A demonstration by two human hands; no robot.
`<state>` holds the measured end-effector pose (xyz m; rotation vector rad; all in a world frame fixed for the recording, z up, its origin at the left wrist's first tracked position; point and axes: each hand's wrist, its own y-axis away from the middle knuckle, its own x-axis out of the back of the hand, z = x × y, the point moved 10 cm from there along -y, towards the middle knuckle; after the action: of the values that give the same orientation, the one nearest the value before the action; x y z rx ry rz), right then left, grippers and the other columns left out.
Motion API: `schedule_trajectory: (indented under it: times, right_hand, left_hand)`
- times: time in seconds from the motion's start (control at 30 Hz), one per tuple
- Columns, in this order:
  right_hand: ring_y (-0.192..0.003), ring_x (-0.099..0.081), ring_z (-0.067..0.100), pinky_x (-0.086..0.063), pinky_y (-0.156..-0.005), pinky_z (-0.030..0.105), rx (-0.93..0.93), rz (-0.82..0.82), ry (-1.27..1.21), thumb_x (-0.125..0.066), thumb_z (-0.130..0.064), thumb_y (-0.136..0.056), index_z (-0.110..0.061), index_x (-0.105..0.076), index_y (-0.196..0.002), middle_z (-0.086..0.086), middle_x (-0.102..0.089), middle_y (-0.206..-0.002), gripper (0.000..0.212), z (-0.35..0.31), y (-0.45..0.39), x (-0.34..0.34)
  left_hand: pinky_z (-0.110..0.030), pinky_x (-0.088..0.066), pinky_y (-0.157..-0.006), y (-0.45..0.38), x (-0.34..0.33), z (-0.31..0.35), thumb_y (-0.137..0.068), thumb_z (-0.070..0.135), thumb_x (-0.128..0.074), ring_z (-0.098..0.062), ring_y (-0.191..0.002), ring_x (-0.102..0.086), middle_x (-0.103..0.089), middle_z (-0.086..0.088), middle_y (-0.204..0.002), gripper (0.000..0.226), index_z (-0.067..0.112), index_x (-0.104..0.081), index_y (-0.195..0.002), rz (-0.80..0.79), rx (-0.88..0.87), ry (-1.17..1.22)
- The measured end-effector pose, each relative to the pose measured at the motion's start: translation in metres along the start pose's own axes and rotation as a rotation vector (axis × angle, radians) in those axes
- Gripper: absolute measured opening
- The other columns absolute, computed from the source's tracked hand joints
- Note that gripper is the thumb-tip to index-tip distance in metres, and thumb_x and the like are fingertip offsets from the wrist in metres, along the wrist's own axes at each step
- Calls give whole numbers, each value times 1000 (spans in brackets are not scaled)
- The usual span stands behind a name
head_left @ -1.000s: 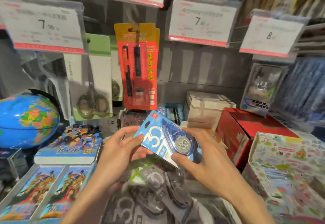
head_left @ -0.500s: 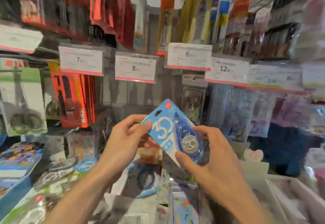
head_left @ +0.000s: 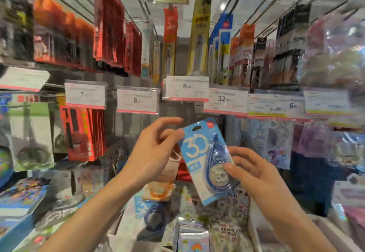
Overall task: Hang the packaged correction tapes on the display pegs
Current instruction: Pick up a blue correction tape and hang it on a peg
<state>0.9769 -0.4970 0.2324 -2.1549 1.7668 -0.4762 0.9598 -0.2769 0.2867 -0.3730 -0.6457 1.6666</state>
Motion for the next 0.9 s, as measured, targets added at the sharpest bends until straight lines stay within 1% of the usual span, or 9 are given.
schedule_trajectory:
  times: [0.07,0.1,0.2,0.33,0.53,0.63,0.7,0.83,0.9]
  right_hand:
    - [-92,-75,23,-60,-71,24,26,17,-20,-85,-44,-68,-19,-70,-111,11,-77,-99,52,-4,-5,2]
    - [-91,-75,22,-59,-69,23,29,35,-26,-85,-46,-66,-20,-70,-110,10,-77,-98,54,-6,-6,3]
    - [-87,-76,17,-56,-66,23,51,54,-65,-73,-29,-73,-21,-68,-110,6,-78,-96,38,-12,-10,1]
    - [-92,-76,23,-55,-77,37,70,64,-66,-71,-23,-82,-21,-66,-115,5,-78,-101,33,-22,-12,-7]
    - [-89,-77,18,-57,-71,29,95,80,-75,-69,-17,-90,-19,-64,-115,2,-78,-98,25,-32,-23,-28]
    - [-89,-76,17,-56,-74,32,99,97,-75,-70,-19,-90,-17,-63,-114,2,-78,-98,25,-35,-29,-35]
    - [-90,-76,19,-57,-77,34,96,99,-71,-71,-19,-90,-16,-63,-113,4,-77,-98,25,-33,-33,-38]
    - [-88,-76,17,-58,-69,24,85,93,-55,-71,-20,-90,-16,-63,-112,3,-78,-99,24,-28,-35,-44]
    - [-88,-76,15,-57,-69,24,81,94,-55,-71,-21,-90,-16,-63,-113,2,-78,-99,25,-26,-35,-45]
  left_hand:
    - [-29,-53,-64,-3,6,15,-99,12,-57,-19,-66,-68,-72,-3,-76,28,26,-56,-123,-14,-33,10]
    - [-27,-53,-64,-4,9,22,-100,12,-55,-18,-67,-70,-74,2,-81,31,27,-52,-126,-20,-49,-4]
    - [-25,-51,-67,-5,19,37,-101,14,-53,-15,-71,-71,-76,7,-98,32,28,-50,-130,-15,-111,-117]
    - [-41,-58,-74,-1,29,54,-102,17,-52,-12,-78,-72,-70,10,-106,42,43,-44,-134,8,-228,-282]
    - [-33,-58,-79,0,29,61,-103,18,-50,-5,-85,-71,-60,19,-114,53,45,-33,-146,-39,-247,-349]
    - [-28,-57,-78,-1,31,57,-102,20,-50,-3,-85,-70,-58,20,-115,55,42,-31,-149,-48,-225,-340]
    - [-33,-58,-80,-2,32,54,-102,23,-51,-5,-87,-71,-57,19,-119,56,45,-30,-149,-51,-221,-348]
    - [-42,-58,-81,0,32,45,-102,24,-53,-13,-85,-72,-57,19,-126,54,50,-32,-144,-58,-195,-355]
    - [-43,-58,-81,2,32,40,-101,25,-53,-13,-84,-71,-57,21,-128,53,49,-33,-144,-56,-187,-362]
